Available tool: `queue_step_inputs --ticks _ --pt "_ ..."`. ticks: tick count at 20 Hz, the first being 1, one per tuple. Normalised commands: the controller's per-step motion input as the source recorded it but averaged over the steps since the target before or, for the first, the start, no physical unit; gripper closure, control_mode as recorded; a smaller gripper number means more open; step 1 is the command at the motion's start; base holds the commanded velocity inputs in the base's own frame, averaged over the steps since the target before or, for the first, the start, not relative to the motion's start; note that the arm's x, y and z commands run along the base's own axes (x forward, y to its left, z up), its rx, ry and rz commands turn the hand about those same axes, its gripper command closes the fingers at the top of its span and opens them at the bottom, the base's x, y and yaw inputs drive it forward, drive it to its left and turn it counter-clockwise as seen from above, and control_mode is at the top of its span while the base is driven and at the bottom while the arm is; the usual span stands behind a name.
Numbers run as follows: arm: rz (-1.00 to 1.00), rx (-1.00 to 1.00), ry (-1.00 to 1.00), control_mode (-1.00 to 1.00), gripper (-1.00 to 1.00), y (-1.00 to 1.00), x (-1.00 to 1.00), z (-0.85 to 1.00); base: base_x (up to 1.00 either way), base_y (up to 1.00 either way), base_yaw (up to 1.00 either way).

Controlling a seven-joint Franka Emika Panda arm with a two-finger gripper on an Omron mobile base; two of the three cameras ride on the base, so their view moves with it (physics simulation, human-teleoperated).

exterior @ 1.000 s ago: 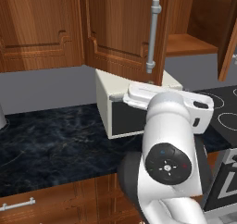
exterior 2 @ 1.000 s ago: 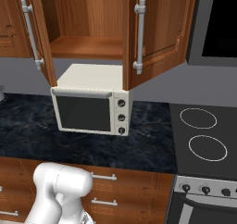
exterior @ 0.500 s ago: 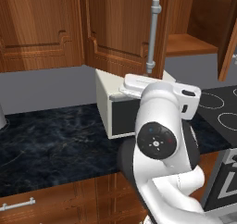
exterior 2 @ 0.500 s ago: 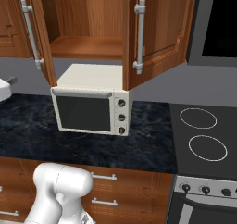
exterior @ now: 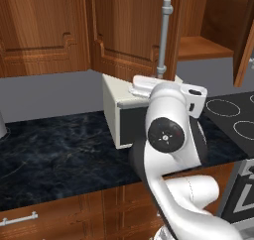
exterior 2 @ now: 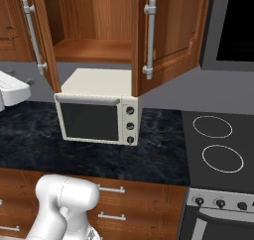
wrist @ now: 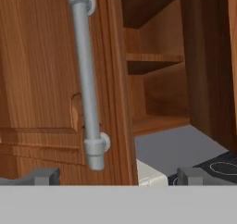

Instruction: Close all open cabinet doors.

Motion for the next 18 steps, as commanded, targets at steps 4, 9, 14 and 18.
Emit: queue_step_inputs --ticks 4,9,14,18 --pt "0.03 0.0 -0.01 -1.0 -1.0 -0.13 0.45 -0.12 0.0 0.0 0.0" --pt "0.03 0.0 -0.02 -1.0 -1.0 -0.13 0.52 -0.16 0.0 0.0 0.0" --pt "0.04 0.0 0.0 -1.0 -1.0 -0.16 0.55 -0.13 0.0 0.0 0.0" --pt "0.04 0.0 0.0 -1.0 -1.0 -0.17 0.63 -0.12 0.0 0.0 0.0"
